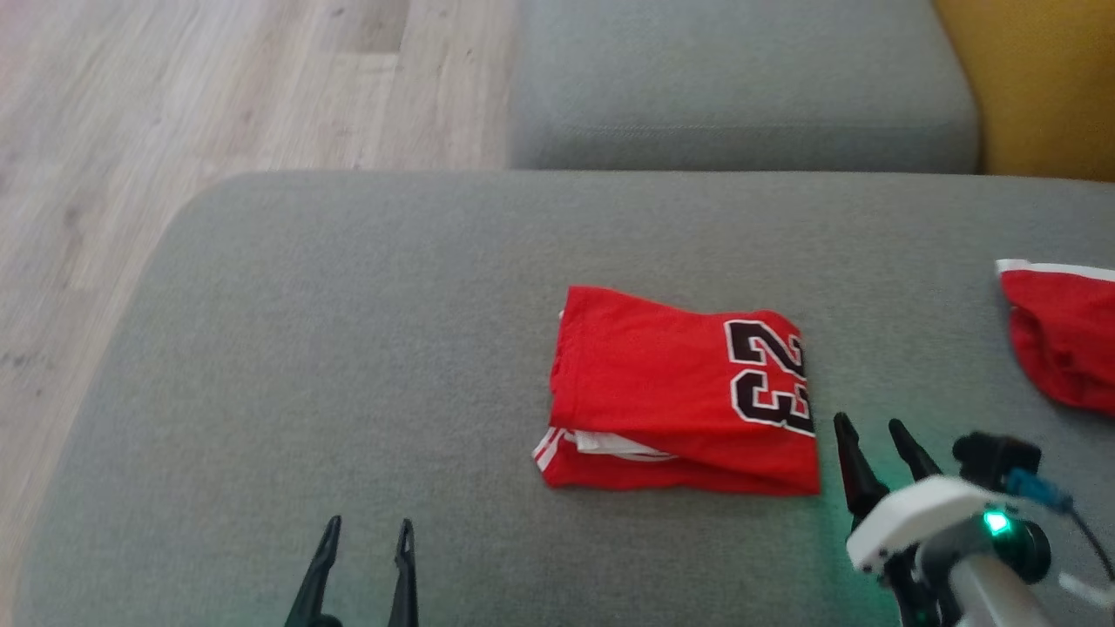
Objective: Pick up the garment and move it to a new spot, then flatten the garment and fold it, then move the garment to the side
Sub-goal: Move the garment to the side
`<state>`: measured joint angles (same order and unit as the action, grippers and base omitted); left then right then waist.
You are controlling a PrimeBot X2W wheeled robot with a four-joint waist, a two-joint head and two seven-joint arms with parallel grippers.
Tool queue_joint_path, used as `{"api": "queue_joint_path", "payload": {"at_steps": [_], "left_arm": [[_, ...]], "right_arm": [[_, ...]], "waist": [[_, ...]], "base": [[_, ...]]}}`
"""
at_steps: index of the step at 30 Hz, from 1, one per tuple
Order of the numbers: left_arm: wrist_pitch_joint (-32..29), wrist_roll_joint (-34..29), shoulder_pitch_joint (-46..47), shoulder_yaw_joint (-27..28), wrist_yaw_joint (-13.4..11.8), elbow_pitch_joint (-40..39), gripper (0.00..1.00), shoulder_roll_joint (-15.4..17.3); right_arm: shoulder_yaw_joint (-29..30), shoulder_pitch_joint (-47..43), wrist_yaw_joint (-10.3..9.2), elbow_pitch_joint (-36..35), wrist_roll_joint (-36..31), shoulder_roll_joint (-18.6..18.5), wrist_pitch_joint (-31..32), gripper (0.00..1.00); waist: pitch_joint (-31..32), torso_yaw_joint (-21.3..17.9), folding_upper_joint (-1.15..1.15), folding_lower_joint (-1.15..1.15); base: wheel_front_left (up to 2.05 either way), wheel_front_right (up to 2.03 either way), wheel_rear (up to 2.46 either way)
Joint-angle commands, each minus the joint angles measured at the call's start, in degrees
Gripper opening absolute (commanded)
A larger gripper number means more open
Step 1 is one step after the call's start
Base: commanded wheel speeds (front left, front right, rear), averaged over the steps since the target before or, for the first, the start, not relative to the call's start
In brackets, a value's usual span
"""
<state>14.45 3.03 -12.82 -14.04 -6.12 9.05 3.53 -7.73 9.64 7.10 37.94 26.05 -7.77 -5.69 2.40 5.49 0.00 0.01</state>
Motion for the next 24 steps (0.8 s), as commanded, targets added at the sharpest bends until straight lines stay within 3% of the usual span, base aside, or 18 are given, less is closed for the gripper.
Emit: {"api": "queue_joint_path", "payload": {"at_steps": [1,11,12,13,14,18,24], "left_arm": [[0.55,-0.55,3.14,1.02,-0.49,-1.29,1.00,-0.65],[0.55,-1.15,4.76,0.61,-0.94,-0.13,1.00,-0.65],[0.55,-1.18,4.96,0.58,-0.97,0.12,1.00,-0.65],[0.55,-1.25,5.19,0.56,-1.00,0.38,1.00,-0.65],[0.55,-1.36,5.41,0.58,-1.09,0.56,1.00,-0.65],[0.55,-1.47,6.11,0.81,-1.35,0.85,1.00,-0.62],[0.55,-1.18,5.87,0.96,-1.66,0.46,1.00,-0.60]], "right_arm": [[-0.86,3.86,0.39,0.56,1.00,0.12,0.63,1.00],[-2.84,11.81,0.39,14.74,6.51,2.79,3.23,1.00],[-3.32,12.27,0.39,15.90,7.00,3.03,3.24,0.85],[-4.00,12.69,0.39,16.96,7.18,3.19,3.16,0.05],[-4.65,13.07,0.39,17.87,7.40,3.31,2.99,0.00],[-6.29,14.90,0.39,19.99,7.97,2.66,0.32,0.00],[-7.67,19.48,0.39,22.34,7.06,-1.91,-2.63,0.00]], "waist": [[-1.20,1.23,0.00,-0.01],[-3.11,3.34,0.00,-0.01],[-3.17,3.54,0.00,-0.01],[-3.17,3.73,0.00,-0.01],[-3.14,3.85,0.00,-0.01],[-3.05,3.92,0.00,-0.01],[-3.88,2.32,0.00,-0.01]], "base": [[0.00,0.00,0.00],[0.00,0.00,0.00],[0.00,0.00,0.00],[0.00,0.00,0.00],[0.00,0.00,0.00],[0.00,0.00,0.00],[0.00,0.00,0.00]]}}
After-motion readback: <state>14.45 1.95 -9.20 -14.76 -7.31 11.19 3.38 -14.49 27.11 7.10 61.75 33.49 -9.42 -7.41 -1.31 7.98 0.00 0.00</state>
